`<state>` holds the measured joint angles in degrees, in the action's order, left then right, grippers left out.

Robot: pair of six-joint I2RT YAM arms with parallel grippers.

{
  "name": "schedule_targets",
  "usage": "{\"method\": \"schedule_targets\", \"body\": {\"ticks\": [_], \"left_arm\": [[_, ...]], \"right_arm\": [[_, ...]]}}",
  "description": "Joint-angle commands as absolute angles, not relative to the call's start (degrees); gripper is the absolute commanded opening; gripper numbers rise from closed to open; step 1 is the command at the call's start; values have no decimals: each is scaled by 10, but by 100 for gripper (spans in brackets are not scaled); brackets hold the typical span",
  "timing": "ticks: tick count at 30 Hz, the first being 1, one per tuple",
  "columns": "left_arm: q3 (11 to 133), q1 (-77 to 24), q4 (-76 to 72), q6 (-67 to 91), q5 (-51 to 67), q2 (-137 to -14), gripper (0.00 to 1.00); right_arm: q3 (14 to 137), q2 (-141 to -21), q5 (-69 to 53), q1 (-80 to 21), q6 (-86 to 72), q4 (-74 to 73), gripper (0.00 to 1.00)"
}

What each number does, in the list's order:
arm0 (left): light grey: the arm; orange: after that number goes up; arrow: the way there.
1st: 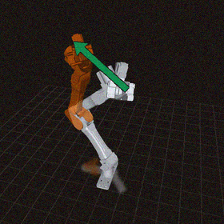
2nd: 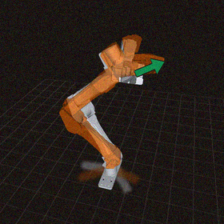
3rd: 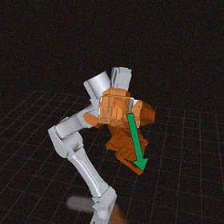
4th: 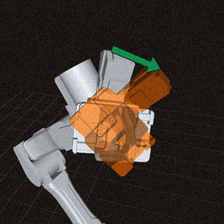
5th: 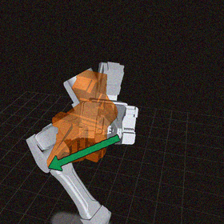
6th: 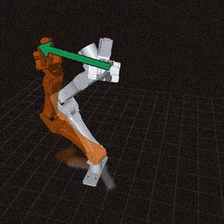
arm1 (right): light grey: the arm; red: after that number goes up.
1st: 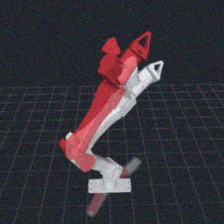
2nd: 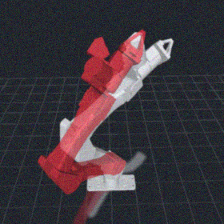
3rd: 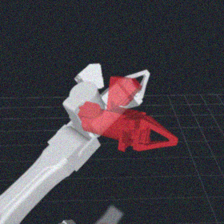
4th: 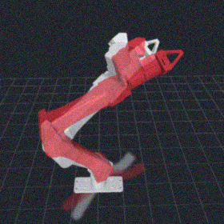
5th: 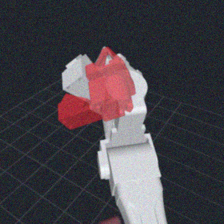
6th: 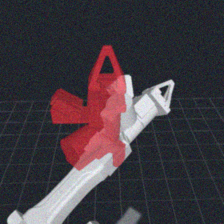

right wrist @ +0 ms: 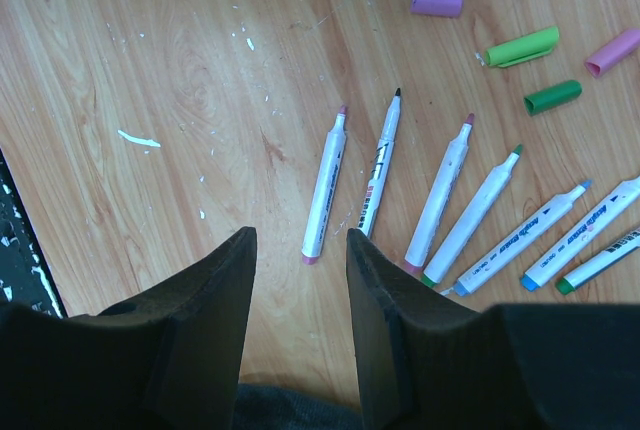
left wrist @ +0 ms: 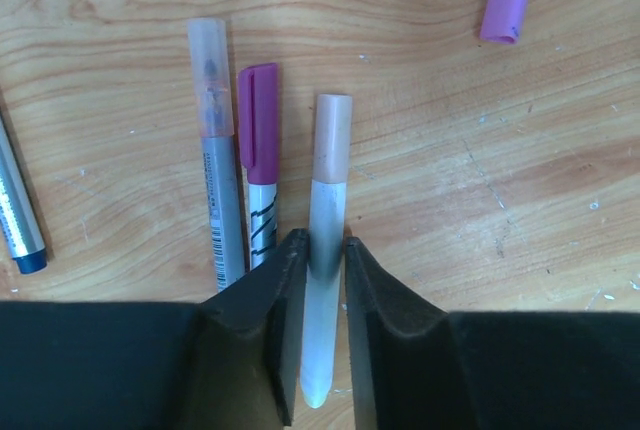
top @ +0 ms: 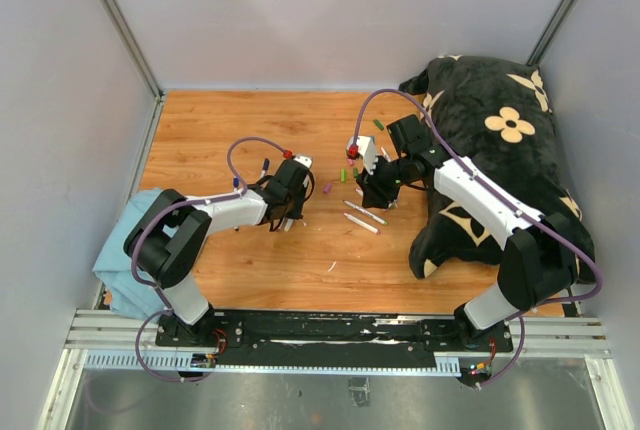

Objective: Open the pen caps
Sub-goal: Pick up the pen from the center of the board.

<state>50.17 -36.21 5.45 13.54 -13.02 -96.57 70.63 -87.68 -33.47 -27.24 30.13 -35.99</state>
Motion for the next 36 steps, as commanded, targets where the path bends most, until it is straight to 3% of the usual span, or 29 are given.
{"method": "schedule_targets", "body": {"ticks": [1,7,23,36], "left_arm": [[495,-365,75,140,-115,-977,22],[485,-365,65,143,-86,-955,1],[342,-365,-79,218,-27,-762,0],[191,-364,-302,326,26,-588,0]], "right_arm": [[701,-874,-350,-254,308,-374,42],[697,-878,-397,-255,301,-373,42],[634,-824,-501,-255,240,-268,41],[606,-807,-557,-256,198,-215,43]]}}
